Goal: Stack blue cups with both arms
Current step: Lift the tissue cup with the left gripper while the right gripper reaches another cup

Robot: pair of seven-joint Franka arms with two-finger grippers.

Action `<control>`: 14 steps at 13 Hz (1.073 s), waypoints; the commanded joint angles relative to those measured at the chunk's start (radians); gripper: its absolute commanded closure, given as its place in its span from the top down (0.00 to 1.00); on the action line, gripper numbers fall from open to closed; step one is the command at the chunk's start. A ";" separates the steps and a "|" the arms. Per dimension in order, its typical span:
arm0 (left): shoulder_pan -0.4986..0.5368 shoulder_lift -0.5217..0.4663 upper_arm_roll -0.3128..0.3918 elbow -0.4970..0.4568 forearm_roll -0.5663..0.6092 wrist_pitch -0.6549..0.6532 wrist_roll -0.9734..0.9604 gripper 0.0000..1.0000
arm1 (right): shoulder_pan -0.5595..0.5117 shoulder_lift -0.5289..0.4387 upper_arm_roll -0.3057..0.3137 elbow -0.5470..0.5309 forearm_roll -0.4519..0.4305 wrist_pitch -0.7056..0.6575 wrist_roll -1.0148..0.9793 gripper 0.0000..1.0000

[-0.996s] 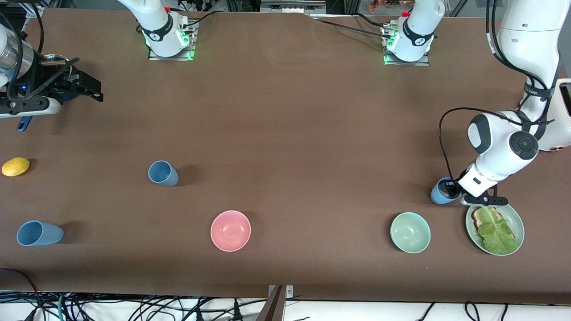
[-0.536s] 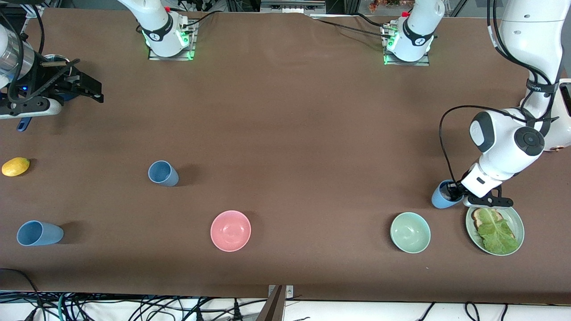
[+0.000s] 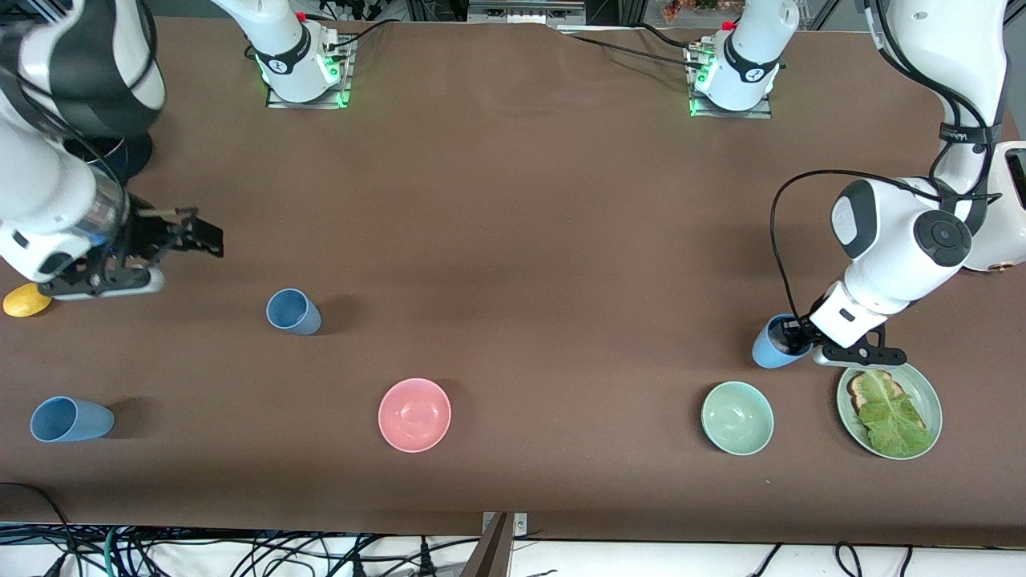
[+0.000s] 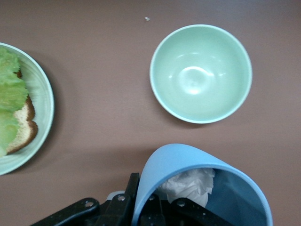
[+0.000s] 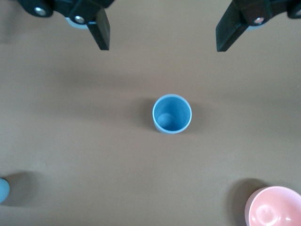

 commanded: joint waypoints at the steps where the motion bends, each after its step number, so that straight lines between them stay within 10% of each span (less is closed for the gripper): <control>1: -0.077 -0.048 0.017 0.002 -0.029 -0.063 -0.108 0.00 | 0.013 0.051 0.003 0.008 -0.007 0.045 0.016 0.83; 4: -0.183 -0.076 0.054 0.002 -0.029 -0.111 -0.249 0.00 | 0.011 0.093 0.003 -0.011 -0.002 0.088 0.016 0.49; 14: -0.521 -0.078 0.059 0.004 -0.011 -0.151 -0.864 0.00 | 0.010 0.105 0.003 -0.229 -0.001 0.391 -0.001 0.39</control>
